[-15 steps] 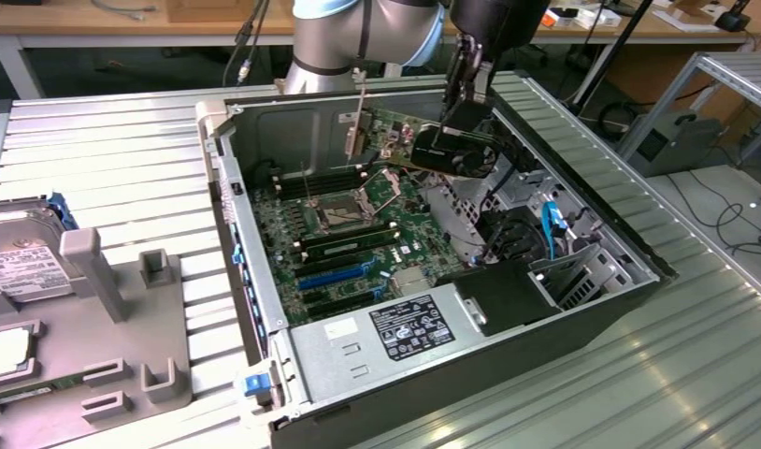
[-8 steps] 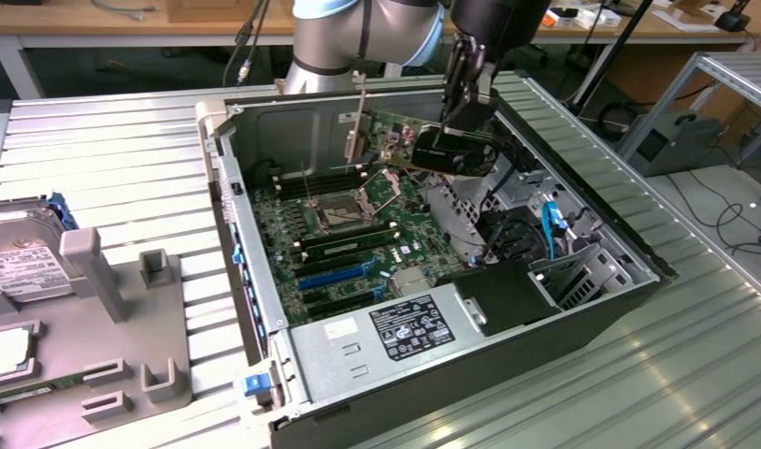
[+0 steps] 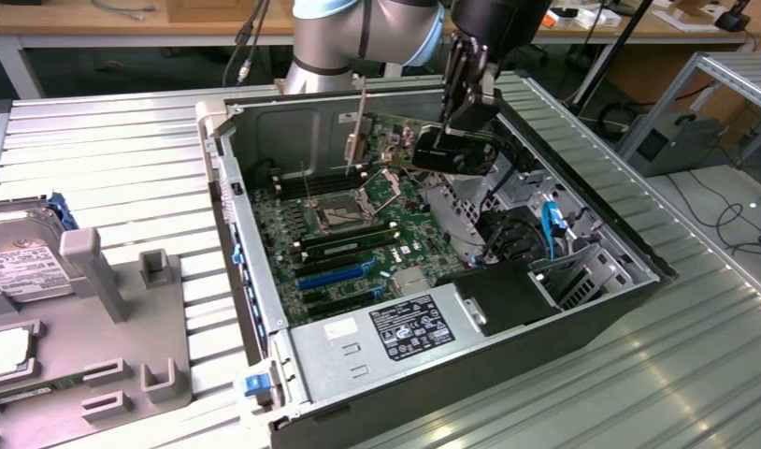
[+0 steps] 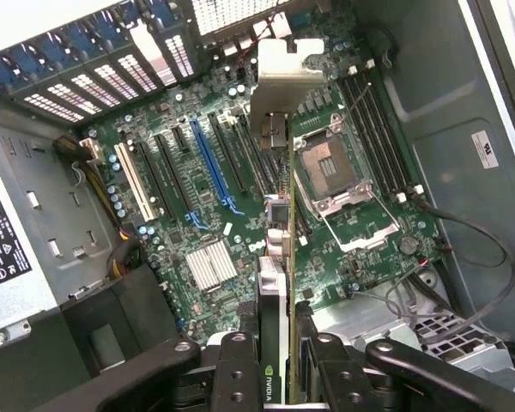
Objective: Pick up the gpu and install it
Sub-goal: 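Insert the gpu into the slot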
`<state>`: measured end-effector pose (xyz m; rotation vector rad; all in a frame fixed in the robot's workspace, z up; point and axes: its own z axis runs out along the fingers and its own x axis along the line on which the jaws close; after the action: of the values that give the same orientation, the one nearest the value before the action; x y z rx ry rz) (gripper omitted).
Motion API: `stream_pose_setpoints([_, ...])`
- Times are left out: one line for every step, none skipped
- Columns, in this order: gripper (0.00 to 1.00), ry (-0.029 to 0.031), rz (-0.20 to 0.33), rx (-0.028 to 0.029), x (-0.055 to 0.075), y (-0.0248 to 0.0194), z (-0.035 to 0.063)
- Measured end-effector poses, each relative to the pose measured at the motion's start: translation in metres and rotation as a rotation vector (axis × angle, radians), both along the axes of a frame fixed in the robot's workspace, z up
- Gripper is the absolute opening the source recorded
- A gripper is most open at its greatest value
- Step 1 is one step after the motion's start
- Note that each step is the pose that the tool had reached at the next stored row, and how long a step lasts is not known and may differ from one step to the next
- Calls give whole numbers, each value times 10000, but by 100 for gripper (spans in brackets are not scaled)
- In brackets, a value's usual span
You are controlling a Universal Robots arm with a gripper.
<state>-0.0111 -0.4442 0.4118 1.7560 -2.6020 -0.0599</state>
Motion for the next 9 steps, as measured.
stream_pose_setpoints([27,0,39,0,0,0,0])
stream_pose_setpoints([27,0,73,0,0,0,0])
stream_pose_setpoints([27,0,110,-1,0,0,0])
stream_pose_setpoints([27,0,162,-1,0,0,0])
stream_pose_setpoints([27,0,197,-1,0,0,0])
stream_pose_setpoints([27,0,247,-1,0,0,-1])
stream_pose_setpoints([27,0,291,-1,0,0,0])
stream_pose_setpoints([27,0,352,-2,0,0,0])
stream_pose_setpoints([27,0,432,-2,0,0,-1])
